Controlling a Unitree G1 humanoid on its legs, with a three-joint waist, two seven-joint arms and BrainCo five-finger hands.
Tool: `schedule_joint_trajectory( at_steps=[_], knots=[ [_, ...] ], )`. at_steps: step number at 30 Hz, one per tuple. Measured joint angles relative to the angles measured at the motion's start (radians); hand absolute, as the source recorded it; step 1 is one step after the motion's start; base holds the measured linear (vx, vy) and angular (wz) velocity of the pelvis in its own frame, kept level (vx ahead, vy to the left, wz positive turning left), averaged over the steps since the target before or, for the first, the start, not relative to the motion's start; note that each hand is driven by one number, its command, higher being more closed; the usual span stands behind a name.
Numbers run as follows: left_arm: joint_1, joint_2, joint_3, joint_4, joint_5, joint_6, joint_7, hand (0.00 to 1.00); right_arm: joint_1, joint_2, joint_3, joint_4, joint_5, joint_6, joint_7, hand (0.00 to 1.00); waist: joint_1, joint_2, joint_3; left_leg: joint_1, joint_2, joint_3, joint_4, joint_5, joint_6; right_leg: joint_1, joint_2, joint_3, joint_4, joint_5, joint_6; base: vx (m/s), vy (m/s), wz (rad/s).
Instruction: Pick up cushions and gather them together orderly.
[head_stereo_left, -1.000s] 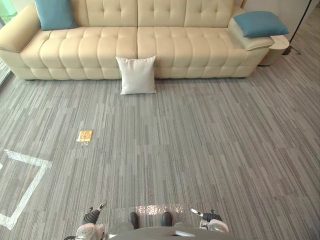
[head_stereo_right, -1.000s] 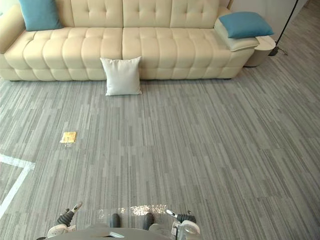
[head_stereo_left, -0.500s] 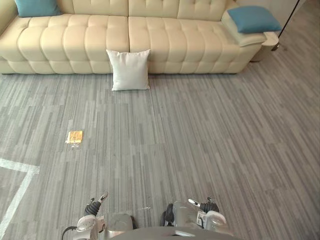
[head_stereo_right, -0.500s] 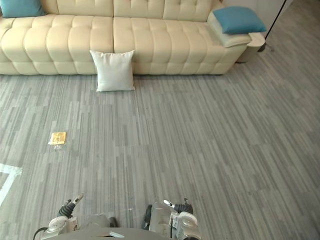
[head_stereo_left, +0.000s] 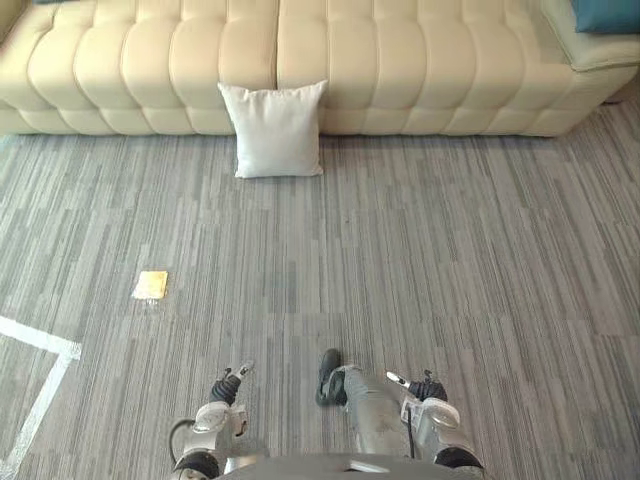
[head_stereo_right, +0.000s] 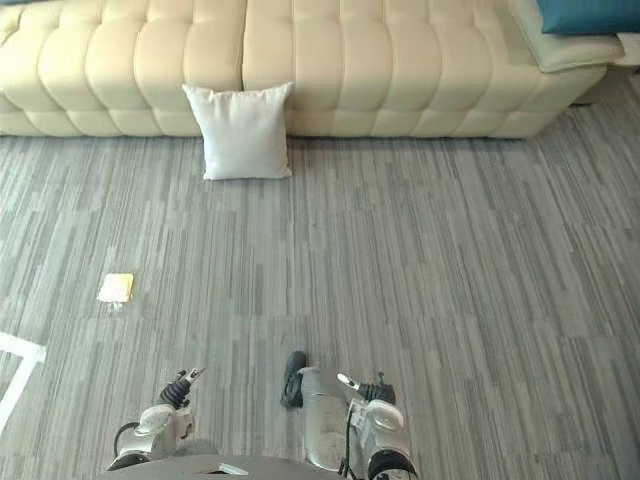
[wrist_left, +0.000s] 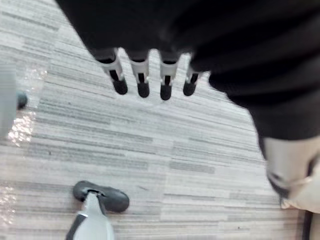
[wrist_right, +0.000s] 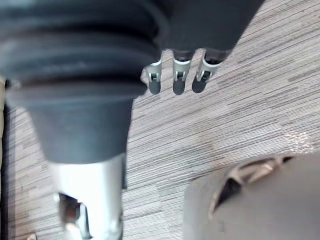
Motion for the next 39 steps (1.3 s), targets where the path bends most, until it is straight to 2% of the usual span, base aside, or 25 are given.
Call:
schedule_joint_trajectory(
  at_steps=[2, 3, 7, 9, 10, 11, 12, 14, 15, 16, 18, 19, 21, 23, 24, 25, 28, 29, 30, 34, 35, 36, 37, 38, 39],
  knots=[
    [0.001, -0.019, 0.04, -0.024, -0.002, 0.0, -0.004, 0.0, 0.016, 0.008, 0.008, -0.001, 0.001, -0.004, 0.0, 0.0, 0.015, 0.008, 0.004, -0.117, 0.05, 0.038, 0.242, -0.002, 0.003, 0.09, 0.029, -0.002, -0.042, -0.025, -0.009, 0.42, -0.154, 0.02],
    [0.002, -0.019, 0.048, -0.04, -0.005, 0.0, -0.003, 0.0, 0.019, 0.009, 0.007, 0.0, 0.006, -0.004, -0.001, 0.0, 0.018, 0.009, 0.005, -0.181, 0.082, 0.08, 0.337, -0.02, 0.031, 0.147, 0.04, -0.001, -0.064, -0.042, -0.008, 0.38, -0.102, 0.0],
    [0.0, -0.022, 0.076, -0.086, -0.01, -0.003, -0.003, 0.0, 0.037, 0.008, 0.008, 0.0, 0.01, 0.0, -0.001, 0.0, 0.038, 0.007, 0.007, -0.348, 0.098, 0.178, 0.333, -0.101, 0.079, 0.3, 0.044, 0.012, -0.154, -0.067, 0.014, 0.33, -0.002, -0.04],
    [-0.003, -0.018, 0.075, -0.104, -0.01, -0.013, -0.003, 0.0, 0.049, 0.002, 0.042, 0.0, 0.01, 0.001, -0.001, 0.0, 0.066, -0.004, 0.011, -0.425, 0.077, 0.244, 0.115, -0.134, 0.099, 0.378, 0.026, 0.034, -0.21, -0.078, 0.045, 0.4, 0.13, -0.24],
    [-0.003, -0.017, 0.076, -0.106, -0.01, -0.014, -0.003, 0.0, 0.05, 0.003, 0.045, 0.0, 0.009, 0.001, -0.001, 0.0, 0.067, -0.007, 0.011, -0.432, 0.07, 0.25, 0.072, -0.134, 0.101, 0.389, 0.02, 0.037, -0.215, -0.081, 0.051, 0.45, 0.192, -0.2],
    [-0.003, -0.017, 0.077, -0.107, -0.01, -0.018, -0.003, 0.0, 0.042, 0.005, 0.042, 0.0, 0.01, 0.001, -0.001, 0.0, 0.069, -0.009, 0.012, -0.45, 0.042, 0.253, -0.065, -0.123, 0.096, 0.428, 0.0, 0.041, -0.229, -0.09, 0.069, 0.34, 0.163, -0.12],
    [-0.002, -0.018, 0.079, -0.112, -0.01, -0.022, -0.002, 0.0, 0.047, 0.007, 0.041, 0.001, 0.01, 0.001, -0.002, 0.0, 0.075, -0.015, 0.01, -0.457, 0.016, 0.253, -0.223, -0.078, 0.085, 0.462, -0.026, 0.05, -0.241, -0.104, 0.092, 0.45, 0.231, -0.17],
    [0.007, -0.018, 0.086, -0.116, -0.022, -0.025, -0.002, 0.0, 0.056, 0.012, 0.046, 0.001, 0.01, 0.001, -0.003, 0.0, 0.086, -0.016, -0.003, -0.461, 0.004, 0.253, -0.394, 0.012, 0.081, 0.496, -0.046, 0.077, -0.263, -0.13, 0.133, 0.4, 0.266, -0.42],
    [0.011, -0.015, 0.098, -0.113, -0.033, -0.026, -0.002, 0.0, 0.056, 0.022, 0.055, 0.003, 0.01, 0.001, -0.004, 0.0, 0.094, -0.034, -0.02, -0.455, -0.006, 0.254, -0.391, 0.134, 0.102, 0.514, -0.069, 0.11, -0.274, -0.141, 0.147, 0.48, 0.342, -0.64],
    [0.017, 0.0, 0.109, -0.112, -0.04, -0.025, -0.001, 0.0, 0.058, 0.036, 0.067, 0.008, 0.009, 0.001, -0.003, 0.0, 0.096, -0.056, -0.046, -0.461, -0.025, 0.259, -0.377, 0.158, 0.137, 0.51, -0.088, 0.142, -0.279, -0.129, 0.132, 0.51, 0.34, -0.5],
    [0.017, 0.022, 0.114, -0.11, -0.041, -0.025, -0.001, 0.0, 0.052, 0.062, 0.081, 0.018, 0.009, 0.001, 0.002, 0.0, 0.101, -0.092, -0.059, -0.464, -0.036, 0.279, -0.32, 0.103, 0.172, 0.507, -0.121, 0.186, -0.274, -0.071, 0.12, 0.54, 0.345, -0.25],
    [0.018, 0.036, 0.114, -0.098, -0.041, -0.024, -0.003, 0.0, 0.055, 0.063, 0.073, 0.039, 0.008, 0.001, 0.002, 0.0, 0.107, -0.117, -0.076, -0.453, -0.053, 0.293, -0.279, 0.059, 0.188, 0.509, -0.15, 0.222, -0.249, -0.042, 0.132, 0.67, 0.419, -0.08],
    [0.018, 0.05, 0.109, -0.073, -0.042, -0.022, -0.002, 0.0, 0.051, 0.064, 0.04, 0.043, 0.007, -0.001, 0.002, 0.0, 0.104, -0.139, -0.093, -0.403, -0.091, 0.322, -0.249, -0.014, 0.211, 0.481, -0.197, 0.258, -0.109, 0.0, 0.143, 0.62, 0.369, -0.07],
    [0.024, 0.054, 0.099, -0.058, -0.048, -0.017, -0.002, 0.0, 0.051, 0.064, 0.042, 0.042, 0.007, -0.005, 0.007, 0.0, 0.1, -0.135, -0.094, -0.34, -0.114, 0.325, -0.262, -0.064, 0.21, 0.398, -0.222, 0.293, 0.114, 0.096, 0.202, 0.41, 0.261, -0.05],
    [0.027, 0.063, 0.075, -0.046, -0.049, -0.013, -0.002, 0.0, 0.054, 0.064, 0.043, 0.052, 0.007, -0.003, 0.009, 0.0, 0.09, -0.132, -0.092, -0.295, -0.125, 0.326, -0.282, -0.087, 0.212, 0.326, -0.238, 0.317, 0.293, 0.181, 0.218, 0.31, 0.178, 0.04],
    [0.04, 0.071, 0.058, -0.044, -0.057, -0.01, -0.002, 0.0, 0.053, 0.061, 0.047, 0.048, 0.007, -0.001, 0.01, 0.0, 0.08, -0.121, -0.085, -0.24, -0.133, 0.326, -0.292, -0.11, 0.214, 0.236, -0.251, 0.328, 0.49, 0.169, 0.215, 0.31, 0.14, 0.02],
    [0.056, 0.07, 0.058, -0.045, -0.062, -0.003, 0.0, 0.0, 0.054, 0.053, 0.062, 0.031, 0.007, -0.007, 0.009, 0.0, 0.074, -0.109, -0.079, -0.125, -0.135, 0.328, -0.332, -0.15, 0.207, 0.11, -0.238, 0.291, 0.676, 0.076, 0.169, 0.28, 0.043, -0.11],
    [0.068, 0.069, 0.06, -0.044, -0.069, -0.002, 0.0, 0.0, 0.057, 0.045, 0.083, 0.006, 0.007, -0.009, 0.009, 0.0, 0.062, -0.106, -0.081, -0.053, -0.133, 0.329, -0.376, -0.16, 0.19, 0.026, -0.215, 0.235, 0.667, 0.008, 0.16, 0.32, -0.031, 0.07],
    [0.069, 0.066, 0.064, -0.043, -0.069, -0.001, 0.0, 0.0, 0.061, 0.044, 0.082, -0.004, 0.007, -0.009, 0.01, 0.0, 0.058, -0.104, -0.081, -0.026, -0.133, 0.324, -0.391, -0.166, 0.18, -0.014, -0.209, 0.203, 0.621, -0.011, 0.156, 0.32, -0.057, 0.13],
    [0.065, 0.046, 0.078, -0.032, -0.069, 0.0, 0.003, 0.0, 0.063, 0.023, 0.08, -0.015, 0.007, -0.009, 0.009, 0.0, 0.045, -0.081, -0.075, 0.051, -0.105, 0.302, -0.411, -0.199, 0.135, -0.098, -0.147, 0.119, 0.323, -0.026, 0.141, 0.37, -0.165, 0.18],
    [0.065, 0.033, 0.077, -0.031, -0.069, 0.0, 0.005, 0.0, 0.066, 0.018, 0.076, -0.013, 0.009, -0.008, 0.009, 0.0, 0.038, -0.07, -0.075, 0.093, -0.094, 0.292, -0.448, -0.204, 0.102, -0.098, -0.102, 0.104, 0.099, 0.02, 0.128, 0.33, -0.153, 0.28],
    [0.064, 0.03, 0.076, -0.029, -0.068, 0.0, 0.004, 0.0, 0.066, 0.018, 0.075, -0.013, 0.009, -0.008, 0.009, 0.0, 0.032, -0.07, -0.074, 0.108, -0.095, 0.282, -0.461, -0.208, 0.088, -0.089, -0.094, 0.109, 0.033, 0.045, 0.129, 0.43, -0.219, 0.46],
    [0.059, 0.028, 0.076, -0.022, -0.066, 0.0, 0.004, 0.0, 0.07, 0.022, 0.071, -0.01, 0.012, -0.008, 0.009, 0.0, 0.024, -0.076, -0.075, 0.135, -0.106, 0.26, -0.478, -0.217, 0.064, -0.071, -0.092, 0.12, -0.057, 0.122, 0.124, 0.41, -0.203, 0.51],
    [0.047, 0.015, 0.077, 0.008, -0.063, 0.001, 0.004, 0.0, 0.062, 0.016, 0.069, -0.011, 0.008, -0.009, 0.01, 0.0, 0.023, -0.057, -0.075, 0.177, -0.101, 0.232, -0.512, -0.222, 0.053, -0.055, -0.081, 0.107, -0.026, 0.184, 0.07, 0.59, -0.275, 0.44],
    [0.037, -0.011, 0.075, 0.016, -0.053, 0.001, 0.002, 0.0, 0.055, 0.0, 0.064, -0.011, -0.001, -0.008, 0.01, 0.0, 0.031, -0.024, -0.077, 0.19, -0.092, 0.21, -0.535, -0.203, 0.064, -0.067, -0.076, 0.102, 0.023, 0.129, 0.071, 0.46, -0.21, 0.27]
  ],
)
